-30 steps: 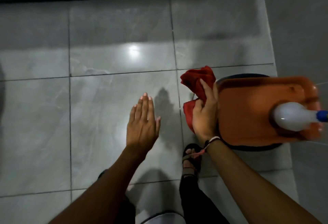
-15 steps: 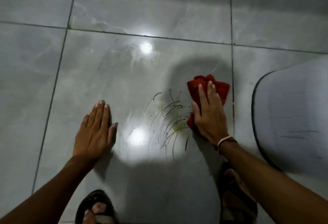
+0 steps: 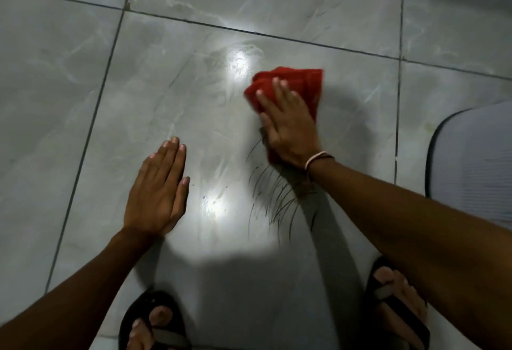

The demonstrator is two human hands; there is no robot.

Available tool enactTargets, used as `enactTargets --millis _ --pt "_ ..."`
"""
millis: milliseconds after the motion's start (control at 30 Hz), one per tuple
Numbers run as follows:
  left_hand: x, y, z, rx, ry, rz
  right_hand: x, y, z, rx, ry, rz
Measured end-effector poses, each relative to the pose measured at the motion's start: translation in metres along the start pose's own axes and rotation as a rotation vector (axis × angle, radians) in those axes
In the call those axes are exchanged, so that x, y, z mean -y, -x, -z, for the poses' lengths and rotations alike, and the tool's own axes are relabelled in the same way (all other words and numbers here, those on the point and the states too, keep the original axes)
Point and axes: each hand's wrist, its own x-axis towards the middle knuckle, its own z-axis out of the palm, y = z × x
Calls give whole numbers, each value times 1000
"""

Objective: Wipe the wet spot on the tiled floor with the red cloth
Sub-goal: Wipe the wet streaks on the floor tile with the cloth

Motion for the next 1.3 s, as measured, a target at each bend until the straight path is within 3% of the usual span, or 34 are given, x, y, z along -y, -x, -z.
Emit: enactTargets --millis 167,233,300,333,400,533,600,667,767,867,933,967,1067,1133,1200,1300 --pt "2 0 0 -23 4 -9 30 132 -37 232 70 602" --pt "4 1 -2 -16 3 -15 1 180 -37 337 64 857" --pt "7 1 -3 -17 3 -21 -47 171 -23 343 87 1044" --pt "7 1 -3 -21 6 -21 -70 152 -14 325 116 1052" --pt "6 0 -3 -21 13 -13 -106 104 6 240 166 850" --pt "4 0 -1 -25 16 -13 -100 35 18 -81 68 -33" --pt "3 1 0 -15 18 -8 -56 30 6 -159 -4 -235" --pt "2 0 0 -5 20 -7 -12 68 -17 -138 -2 -53" --pt "3 -1 1 -5 12 -2 36 177 -44 220 -85 580" --pt "5 1 -1 0 10 -11 12 173 -39 414 -173 1042" --pt "6 0 -2 2 22 -9 -13 121 -23 347 -82 1015" --pt "6 0 -2 2 28 -6 -25 91 -14 244 -39 879" --pt "6 2 -1 -7 28 2 -48 11 7 -61 -6 226" --pt "5 1 -2 -6 31 -13 -35 -3 6 -98 -24 -77" --pt "5 -1 -1 0 33 -10 -13 33 -6 -68 -22 16" --pt "6 -3 0 -3 22 -9 14 157 -25 184 -85 521"
